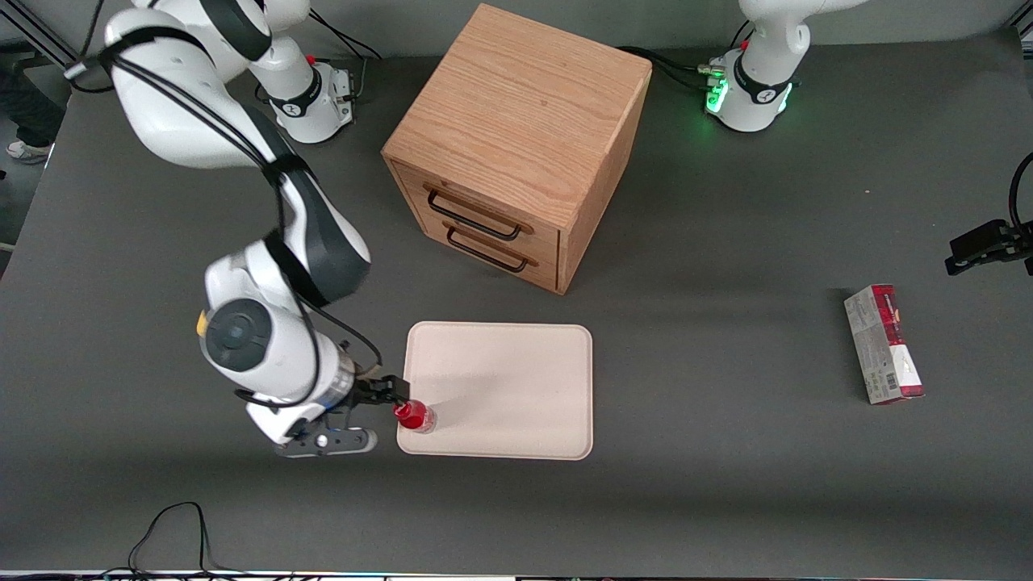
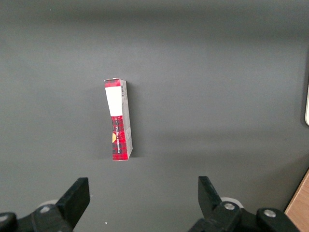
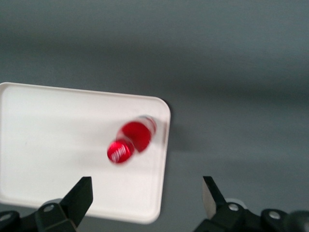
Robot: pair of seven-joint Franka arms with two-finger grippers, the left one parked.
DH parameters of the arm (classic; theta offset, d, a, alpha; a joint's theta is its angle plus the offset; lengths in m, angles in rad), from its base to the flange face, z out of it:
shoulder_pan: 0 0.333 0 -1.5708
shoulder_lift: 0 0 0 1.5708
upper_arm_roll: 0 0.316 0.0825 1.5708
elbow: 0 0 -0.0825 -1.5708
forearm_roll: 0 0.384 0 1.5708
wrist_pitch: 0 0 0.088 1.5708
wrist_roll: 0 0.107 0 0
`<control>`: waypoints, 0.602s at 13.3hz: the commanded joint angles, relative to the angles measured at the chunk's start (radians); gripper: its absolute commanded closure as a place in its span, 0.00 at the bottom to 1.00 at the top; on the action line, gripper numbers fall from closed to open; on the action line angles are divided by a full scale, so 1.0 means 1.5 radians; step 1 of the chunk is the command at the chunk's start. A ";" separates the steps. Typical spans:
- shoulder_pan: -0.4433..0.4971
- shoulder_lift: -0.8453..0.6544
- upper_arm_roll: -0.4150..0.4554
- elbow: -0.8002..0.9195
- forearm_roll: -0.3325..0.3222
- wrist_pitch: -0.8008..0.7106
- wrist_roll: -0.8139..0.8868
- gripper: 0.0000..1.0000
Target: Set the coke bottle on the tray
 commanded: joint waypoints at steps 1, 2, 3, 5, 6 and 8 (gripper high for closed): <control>-0.015 -0.216 -0.089 -0.239 0.104 0.008 -0.021 0.00; -0.015 -0.283 -0.112 -0.309 0.130 0.009 -0.043 0.00; -0.014 -0.354 -0.137 -0.385 0.132 0.013 -0.050 0.00; -0.013 -0.505 -0.175 -0.549 0.134 0.045 -0.051 0.00; -0.012 -0.573 -0.190 -0.620 0.134 0.057 -0.051 0.00; -0.012 -0.670 -0.197 -0.695 0.134 0.045 -0.051 0.00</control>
